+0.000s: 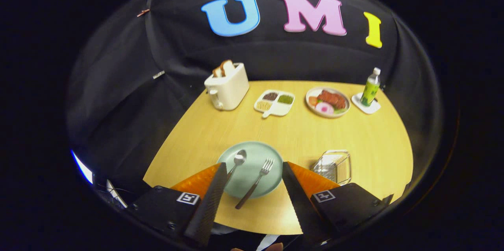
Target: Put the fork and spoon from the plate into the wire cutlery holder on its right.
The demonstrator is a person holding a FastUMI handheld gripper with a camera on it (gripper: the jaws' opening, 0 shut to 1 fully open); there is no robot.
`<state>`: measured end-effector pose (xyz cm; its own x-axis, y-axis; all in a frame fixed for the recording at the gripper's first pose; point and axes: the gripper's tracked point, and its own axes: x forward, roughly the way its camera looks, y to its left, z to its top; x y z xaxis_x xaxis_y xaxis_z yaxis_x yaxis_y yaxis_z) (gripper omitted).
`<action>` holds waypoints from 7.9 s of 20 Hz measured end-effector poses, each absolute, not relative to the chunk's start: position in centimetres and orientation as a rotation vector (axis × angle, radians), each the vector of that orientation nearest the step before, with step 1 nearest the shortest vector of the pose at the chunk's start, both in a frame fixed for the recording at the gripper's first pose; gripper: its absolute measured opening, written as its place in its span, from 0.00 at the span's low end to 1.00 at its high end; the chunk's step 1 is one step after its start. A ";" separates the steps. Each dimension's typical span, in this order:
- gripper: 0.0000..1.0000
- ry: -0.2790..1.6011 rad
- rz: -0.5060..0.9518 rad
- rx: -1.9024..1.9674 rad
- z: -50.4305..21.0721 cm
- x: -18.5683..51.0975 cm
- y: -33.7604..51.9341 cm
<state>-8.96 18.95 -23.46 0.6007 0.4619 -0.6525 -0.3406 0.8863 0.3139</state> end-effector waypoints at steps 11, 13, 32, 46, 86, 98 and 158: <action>0.69 1.186 0.390 0.125 -37.5 -9.7 23.0; 0.69 1.214 0.370 0.110 -38.4 -9.5 23.4; 0.11 1.258 0.328 0.103 -38.9 -6.7 23.1; 0.10 1.372 0.555 -0.078 -27.3 -4.9 4.3; 0.99 1.519 0.422 -0.307 -32.3 -2.8 0.3; 1.00 0.910 0.393 0.104 -24.4 -1.0 13.3; 0.09 1.380 0.550 -0.135 -25.8 -5.1 2.1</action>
<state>-5.12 2.12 -25.83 0.0865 0.2908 -0.9529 -0.4448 0.8671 0.2243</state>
